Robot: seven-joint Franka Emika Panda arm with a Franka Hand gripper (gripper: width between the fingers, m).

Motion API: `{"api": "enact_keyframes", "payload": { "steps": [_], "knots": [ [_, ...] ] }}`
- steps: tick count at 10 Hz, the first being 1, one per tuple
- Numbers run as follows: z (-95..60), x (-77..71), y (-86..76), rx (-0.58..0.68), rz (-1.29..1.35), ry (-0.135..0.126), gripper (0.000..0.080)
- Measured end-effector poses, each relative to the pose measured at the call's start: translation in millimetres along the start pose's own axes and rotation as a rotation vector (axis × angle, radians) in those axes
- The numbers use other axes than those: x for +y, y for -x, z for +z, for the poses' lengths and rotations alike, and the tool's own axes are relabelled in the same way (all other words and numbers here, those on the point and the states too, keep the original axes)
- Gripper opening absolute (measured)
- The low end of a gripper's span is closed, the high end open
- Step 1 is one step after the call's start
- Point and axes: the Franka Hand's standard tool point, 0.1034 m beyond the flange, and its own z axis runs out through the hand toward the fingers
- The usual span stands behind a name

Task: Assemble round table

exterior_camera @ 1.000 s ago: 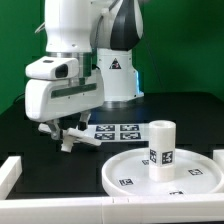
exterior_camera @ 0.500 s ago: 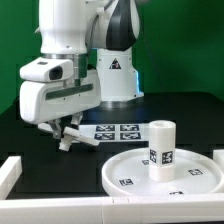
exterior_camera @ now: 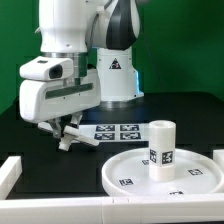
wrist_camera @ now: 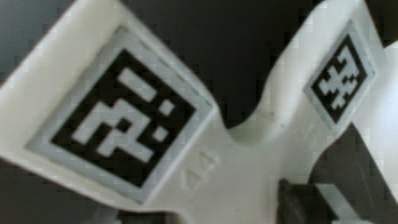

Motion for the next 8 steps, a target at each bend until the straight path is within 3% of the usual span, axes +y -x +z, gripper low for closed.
{"api": "enact_keyframes", "payload": {
  "steps": [8],
  "knots": [
    [-1.5,1.2,-0.3,0.002,0.001,0.003,0.0308]
  ]
}}
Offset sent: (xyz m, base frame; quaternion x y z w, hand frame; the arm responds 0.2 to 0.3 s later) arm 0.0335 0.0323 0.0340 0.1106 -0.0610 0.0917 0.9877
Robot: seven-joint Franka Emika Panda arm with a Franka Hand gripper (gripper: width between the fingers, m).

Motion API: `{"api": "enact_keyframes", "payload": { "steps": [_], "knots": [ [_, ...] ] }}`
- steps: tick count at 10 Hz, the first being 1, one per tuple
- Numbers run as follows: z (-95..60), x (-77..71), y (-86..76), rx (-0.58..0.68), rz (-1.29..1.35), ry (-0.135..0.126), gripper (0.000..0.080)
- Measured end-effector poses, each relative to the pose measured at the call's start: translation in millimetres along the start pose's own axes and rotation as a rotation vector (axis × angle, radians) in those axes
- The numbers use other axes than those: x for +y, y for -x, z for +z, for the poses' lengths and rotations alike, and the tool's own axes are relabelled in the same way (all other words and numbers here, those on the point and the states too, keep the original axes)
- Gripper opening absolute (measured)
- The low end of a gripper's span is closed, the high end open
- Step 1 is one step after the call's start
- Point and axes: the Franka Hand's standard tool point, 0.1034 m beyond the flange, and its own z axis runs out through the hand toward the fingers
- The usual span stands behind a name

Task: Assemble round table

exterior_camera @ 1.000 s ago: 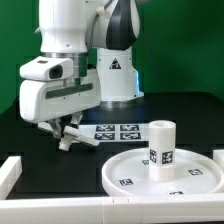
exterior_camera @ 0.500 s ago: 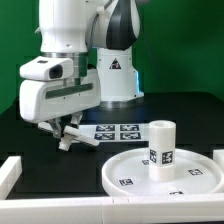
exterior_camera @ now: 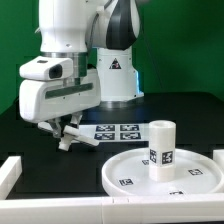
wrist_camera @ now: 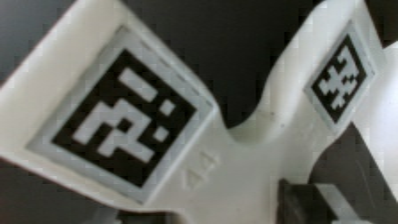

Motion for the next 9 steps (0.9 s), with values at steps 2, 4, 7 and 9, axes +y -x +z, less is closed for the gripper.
{"api": "enact_keyframes", "payload": {
  "steps": [2,4,7,9],
  "knots": [
    [-0.2,-0.1,-0.6,0.0,0.003,-0.002,0.0307],
    [-13.9,0.7,-33.5,-0.018,0.06,-0.068,0.0291],
    [-53.4,5.9,-92.8,-0.027,0.112,-0.084,0.0267],
    [-49.6,5.3,-88.3,-0.032,0.116,-0.09,0.0267]
  ]
}}
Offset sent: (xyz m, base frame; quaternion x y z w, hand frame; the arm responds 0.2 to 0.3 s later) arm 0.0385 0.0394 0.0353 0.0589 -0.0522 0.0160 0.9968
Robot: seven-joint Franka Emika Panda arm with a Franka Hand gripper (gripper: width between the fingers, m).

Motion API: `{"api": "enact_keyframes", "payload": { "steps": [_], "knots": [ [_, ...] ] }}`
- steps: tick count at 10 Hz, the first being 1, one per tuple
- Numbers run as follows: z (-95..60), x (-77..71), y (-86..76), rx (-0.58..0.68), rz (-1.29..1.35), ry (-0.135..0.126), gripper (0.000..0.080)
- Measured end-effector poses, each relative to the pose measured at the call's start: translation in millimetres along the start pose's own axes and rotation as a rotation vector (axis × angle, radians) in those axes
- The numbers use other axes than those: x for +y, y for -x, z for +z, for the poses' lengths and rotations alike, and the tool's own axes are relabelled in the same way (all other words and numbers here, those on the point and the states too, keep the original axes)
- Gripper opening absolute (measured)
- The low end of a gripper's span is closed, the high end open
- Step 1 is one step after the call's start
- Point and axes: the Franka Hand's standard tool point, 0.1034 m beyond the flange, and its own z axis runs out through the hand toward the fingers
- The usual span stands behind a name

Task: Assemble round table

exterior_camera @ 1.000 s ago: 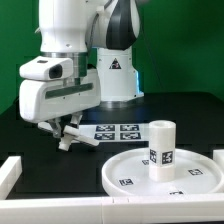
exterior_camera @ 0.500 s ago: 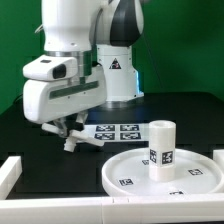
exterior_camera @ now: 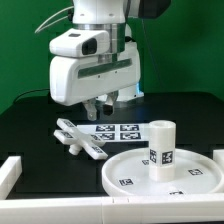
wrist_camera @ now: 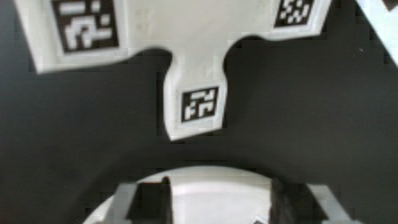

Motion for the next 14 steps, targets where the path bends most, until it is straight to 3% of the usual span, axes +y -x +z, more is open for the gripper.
{"api": "enact_keyframes", "payload": {
  "steps": [1,2,3,5,8,9,10,11,14],
  "knots": [
    [0.1,-0.1,-0.1,0.0,0.0,0.0,0.0252],
    [0.6,-0.3,0.1,-0.001,0.0,-0.001,0.0365],
    [0.5,0.8,1.7,0.001,0.005,0.002,0.0365],
    [-5.1,10.2,9.7,-0.011,-0.071,-0.006,0.0618],
    [-3.5,9.1,8.7,-0.01,-0.057,-0.006,0.0644],
    [-2.8,15.2,11.5,0.019,-0.01,0.022,0.0648],
    [1.8,29.3,34.3,0.074,0.132,0.1,0.0649],
    [6.3,27.3,46.5,0.073,0.221,0.104,0.0649],
    [4.6,27.3,42.5,0.074,0.214,0.103,0.0649]
  ]
}}
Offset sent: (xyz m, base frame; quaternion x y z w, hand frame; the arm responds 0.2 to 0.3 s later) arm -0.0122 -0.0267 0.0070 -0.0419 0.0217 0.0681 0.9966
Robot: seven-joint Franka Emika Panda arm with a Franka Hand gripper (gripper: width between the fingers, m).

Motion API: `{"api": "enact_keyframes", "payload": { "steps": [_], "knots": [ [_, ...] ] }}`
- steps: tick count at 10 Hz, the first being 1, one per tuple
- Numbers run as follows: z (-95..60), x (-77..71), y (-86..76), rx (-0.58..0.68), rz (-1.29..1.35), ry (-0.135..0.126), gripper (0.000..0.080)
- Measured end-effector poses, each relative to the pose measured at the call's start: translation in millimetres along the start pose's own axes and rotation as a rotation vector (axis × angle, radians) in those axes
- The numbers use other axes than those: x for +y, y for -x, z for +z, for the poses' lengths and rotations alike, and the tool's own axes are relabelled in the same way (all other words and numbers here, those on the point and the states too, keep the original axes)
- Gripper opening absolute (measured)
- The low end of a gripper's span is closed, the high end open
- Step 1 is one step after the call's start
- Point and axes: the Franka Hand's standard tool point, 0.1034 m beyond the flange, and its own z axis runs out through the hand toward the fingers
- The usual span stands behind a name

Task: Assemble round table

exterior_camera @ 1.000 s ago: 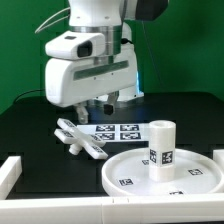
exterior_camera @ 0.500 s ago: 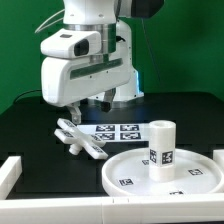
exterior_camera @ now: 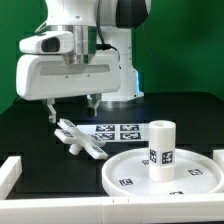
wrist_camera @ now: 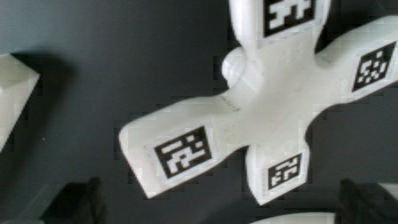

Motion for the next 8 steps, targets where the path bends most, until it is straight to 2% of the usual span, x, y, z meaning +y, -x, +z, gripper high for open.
{"api": "enact_keyframes", "payload": {
  "steps": [2,4,5,6,7,8],
  "knots": [
    [0.2,0.0,0.2,0.0,0.001,0.0,0.0649],
    [-1.9,0.7,-4.1,0.048,0.282,0.047,0.0649],
    [-1.7,-14.1,-18.3,0.062,0.433,0.044,0.0649],
    [-2.4,-21.6,-25.9,0.032,0.398,0.022,0.0649],
    [-3.2,-16.7,-26.3,0.041,0.398,0.031,0.0649],
    [-2.1,-17.9,-25.4,0.039,0.398,0.03,0.0649]
  ]
}}
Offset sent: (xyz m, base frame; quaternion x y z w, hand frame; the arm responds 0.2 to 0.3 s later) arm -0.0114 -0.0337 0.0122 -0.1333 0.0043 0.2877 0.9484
